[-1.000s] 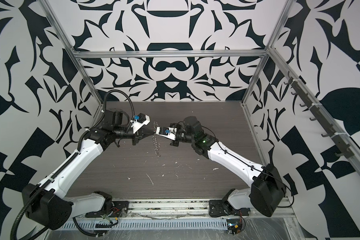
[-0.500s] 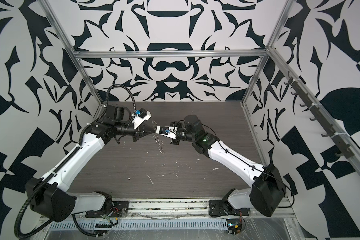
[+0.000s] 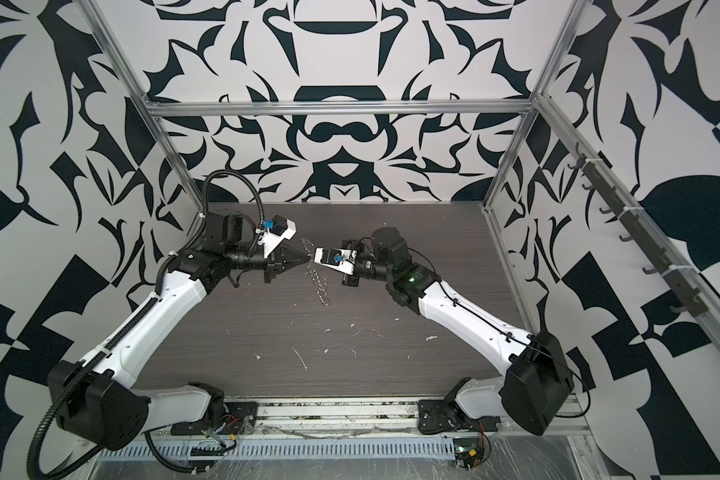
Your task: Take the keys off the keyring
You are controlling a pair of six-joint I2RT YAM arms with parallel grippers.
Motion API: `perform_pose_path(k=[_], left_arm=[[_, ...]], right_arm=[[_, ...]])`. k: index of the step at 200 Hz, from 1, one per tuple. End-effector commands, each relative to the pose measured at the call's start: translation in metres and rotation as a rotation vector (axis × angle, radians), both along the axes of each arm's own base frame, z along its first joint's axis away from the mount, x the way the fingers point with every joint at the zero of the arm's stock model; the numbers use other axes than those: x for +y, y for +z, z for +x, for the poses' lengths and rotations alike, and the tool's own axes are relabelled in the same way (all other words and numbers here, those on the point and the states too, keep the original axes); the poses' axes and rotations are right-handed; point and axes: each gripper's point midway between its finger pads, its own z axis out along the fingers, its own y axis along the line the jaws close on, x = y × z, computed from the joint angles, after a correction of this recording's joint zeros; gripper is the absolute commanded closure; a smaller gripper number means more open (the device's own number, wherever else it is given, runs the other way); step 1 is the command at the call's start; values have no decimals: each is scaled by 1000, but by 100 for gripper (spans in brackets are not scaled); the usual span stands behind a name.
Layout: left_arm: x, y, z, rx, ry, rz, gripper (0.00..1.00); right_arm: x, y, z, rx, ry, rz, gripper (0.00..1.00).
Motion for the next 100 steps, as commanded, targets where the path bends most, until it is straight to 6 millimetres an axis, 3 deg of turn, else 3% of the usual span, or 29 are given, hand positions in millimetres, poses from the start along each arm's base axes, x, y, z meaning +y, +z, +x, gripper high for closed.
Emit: perform_pose_path(k=[1, 42, 73, 100], left_arm=[[-8, 29, 0, -72, -51, -75, 100], [-6, 17, 10, -83, -2, -8, 100], [0, 13, 25, -13, 95, 91, 100], [-5, 8, 20, 12, 85, 170, 100]], right_arm=[[15, 41, -55, -52, 250, 110, 100], [14, 53, -54, 8, 277, 156, 100], [15, 29, -44, -56, 216, 19, 100], [14, 30, -40, -110, 198, -12, 100]])
